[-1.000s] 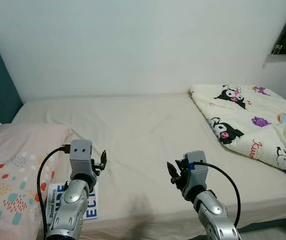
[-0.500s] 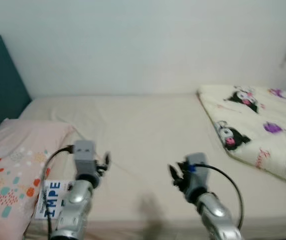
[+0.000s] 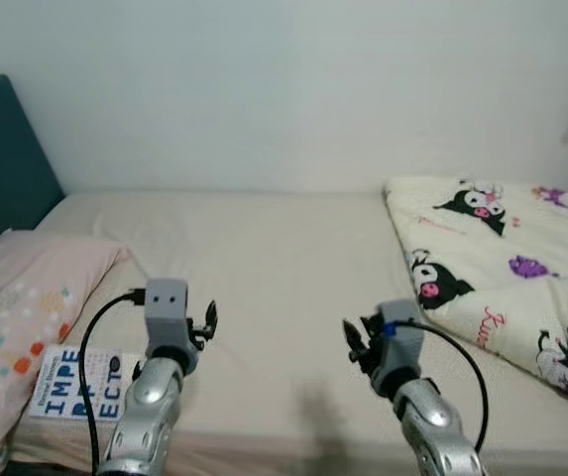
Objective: Clean up the room
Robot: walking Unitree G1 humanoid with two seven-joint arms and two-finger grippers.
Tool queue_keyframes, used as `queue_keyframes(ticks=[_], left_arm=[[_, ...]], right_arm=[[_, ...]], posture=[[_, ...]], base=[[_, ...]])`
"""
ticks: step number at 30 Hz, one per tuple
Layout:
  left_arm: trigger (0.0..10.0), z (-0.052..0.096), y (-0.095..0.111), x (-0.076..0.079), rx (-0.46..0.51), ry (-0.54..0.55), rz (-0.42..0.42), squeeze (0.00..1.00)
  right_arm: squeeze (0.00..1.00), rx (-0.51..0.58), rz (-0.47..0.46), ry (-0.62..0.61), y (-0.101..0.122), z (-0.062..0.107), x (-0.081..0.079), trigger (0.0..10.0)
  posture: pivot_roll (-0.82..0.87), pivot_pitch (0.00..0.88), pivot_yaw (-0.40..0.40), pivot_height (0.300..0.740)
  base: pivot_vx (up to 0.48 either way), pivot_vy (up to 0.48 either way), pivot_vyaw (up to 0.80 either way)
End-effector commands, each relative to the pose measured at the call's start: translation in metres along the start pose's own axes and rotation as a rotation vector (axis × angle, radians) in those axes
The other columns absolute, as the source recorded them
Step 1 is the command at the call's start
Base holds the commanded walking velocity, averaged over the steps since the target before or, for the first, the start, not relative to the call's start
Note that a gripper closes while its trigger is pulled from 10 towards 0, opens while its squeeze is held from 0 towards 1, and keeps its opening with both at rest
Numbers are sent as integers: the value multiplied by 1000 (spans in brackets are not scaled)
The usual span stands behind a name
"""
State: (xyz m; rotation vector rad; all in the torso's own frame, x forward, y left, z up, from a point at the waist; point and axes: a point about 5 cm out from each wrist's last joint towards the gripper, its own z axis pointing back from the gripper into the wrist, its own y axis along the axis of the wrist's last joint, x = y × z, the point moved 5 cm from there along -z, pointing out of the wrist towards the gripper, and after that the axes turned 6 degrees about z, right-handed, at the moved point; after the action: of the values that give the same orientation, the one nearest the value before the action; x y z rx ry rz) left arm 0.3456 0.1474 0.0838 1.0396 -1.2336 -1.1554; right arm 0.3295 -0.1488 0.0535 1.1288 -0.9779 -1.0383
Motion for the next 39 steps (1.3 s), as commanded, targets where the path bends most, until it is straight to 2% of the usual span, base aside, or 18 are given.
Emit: queue_keyframes(ticks=[1, 10, 17, 21, 39], left_arm=[[10000, 1, -4, -3, -20, 6, -3, 0], [10000, 1, -4, -3, -27, 1, -8, 0], [10000, 1, -4, -2, -30, -3, -7, 0], [10000, 1, -3, -2, -31, -4, -8, 0], [10000, -1, -4, 1, -41, -17, -8, 0]], right_arm=[[0, 4, -10, 2, 1, -1, -3, 10000], [0, 10, -8, 1, 2, 0, -2, 10000], [0, 14, -6, -10, 3, -1, 0, 10000], [0, 16, -16, -48, 3, -1, 7, 10000], [0, 21, -18, -56, 3, 2, 9, 10000]], posture=[[8, 0, -13, 710], [11, 0, -6, 710], [8, 0, -3, 710], [8, 0, -3, 710], [4, 0, 10, 710]], base=[[0, -465, 0], [0, -466, 0], [0, -466, 755], [0, -465, 0], [0, -465, 0]])
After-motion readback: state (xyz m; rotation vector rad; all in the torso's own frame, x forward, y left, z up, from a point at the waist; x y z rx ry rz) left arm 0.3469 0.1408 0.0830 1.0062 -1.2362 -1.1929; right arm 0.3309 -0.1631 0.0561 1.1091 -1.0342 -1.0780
